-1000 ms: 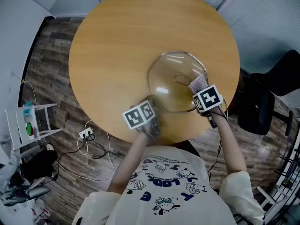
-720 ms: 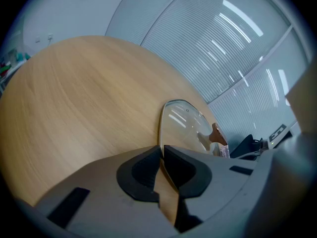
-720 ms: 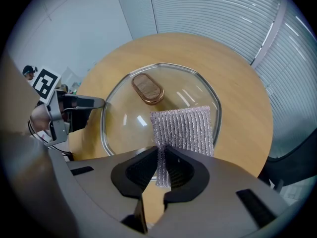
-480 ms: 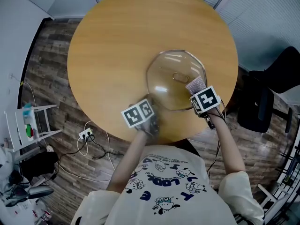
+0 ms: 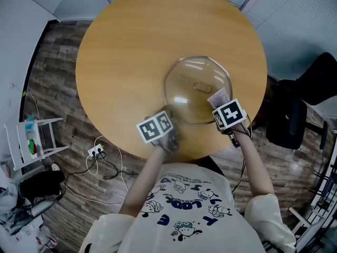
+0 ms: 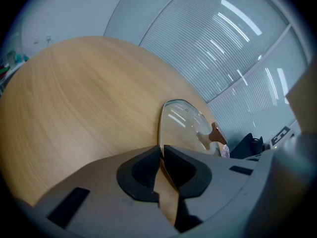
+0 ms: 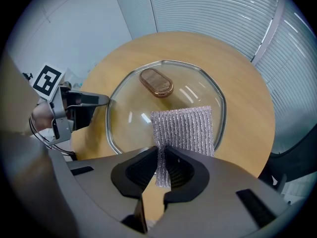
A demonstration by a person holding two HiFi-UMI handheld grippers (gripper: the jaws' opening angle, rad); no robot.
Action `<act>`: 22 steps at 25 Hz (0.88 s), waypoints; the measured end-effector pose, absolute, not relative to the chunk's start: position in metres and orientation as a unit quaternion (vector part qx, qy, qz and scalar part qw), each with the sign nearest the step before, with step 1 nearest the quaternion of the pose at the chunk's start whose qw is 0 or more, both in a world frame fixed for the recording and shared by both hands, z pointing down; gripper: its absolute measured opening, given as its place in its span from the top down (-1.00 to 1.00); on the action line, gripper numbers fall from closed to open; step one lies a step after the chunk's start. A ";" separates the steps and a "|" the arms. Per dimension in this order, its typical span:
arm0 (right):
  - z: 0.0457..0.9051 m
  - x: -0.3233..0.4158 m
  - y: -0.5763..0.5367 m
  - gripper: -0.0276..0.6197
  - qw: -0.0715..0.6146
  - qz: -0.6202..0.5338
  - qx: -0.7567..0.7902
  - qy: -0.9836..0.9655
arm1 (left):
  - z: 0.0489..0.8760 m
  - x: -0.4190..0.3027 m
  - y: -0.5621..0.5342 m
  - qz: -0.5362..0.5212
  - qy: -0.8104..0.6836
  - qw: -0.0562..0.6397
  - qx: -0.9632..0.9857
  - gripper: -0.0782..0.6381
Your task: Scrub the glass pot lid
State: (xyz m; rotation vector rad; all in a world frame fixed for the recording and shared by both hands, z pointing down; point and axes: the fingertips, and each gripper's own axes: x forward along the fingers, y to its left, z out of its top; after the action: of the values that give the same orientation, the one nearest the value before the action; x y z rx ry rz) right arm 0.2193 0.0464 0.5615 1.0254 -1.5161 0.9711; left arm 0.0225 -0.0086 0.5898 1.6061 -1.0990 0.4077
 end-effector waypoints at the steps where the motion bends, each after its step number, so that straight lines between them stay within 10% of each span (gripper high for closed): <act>1: 0.561 0.219 0.047 0.72 0.510 0.403 0.426 -0.629 | 0.590 0.023 -0.009 0.172 -0.463 0.545 0.677 0.68; 22: 0.561 0.192 0.057 0.72 0.491 0.422 0.412 -0.641 | 0.589 0.023 -0.008 0.172 -0.459 0.542 0.683 0.68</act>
State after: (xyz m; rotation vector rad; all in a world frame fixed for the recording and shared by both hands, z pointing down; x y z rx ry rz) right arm 0.1916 0.0573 0.5610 1.0005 -1.5566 1.0250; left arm 0.0235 -0.0080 0.5893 1.6218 -1.0890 0.4075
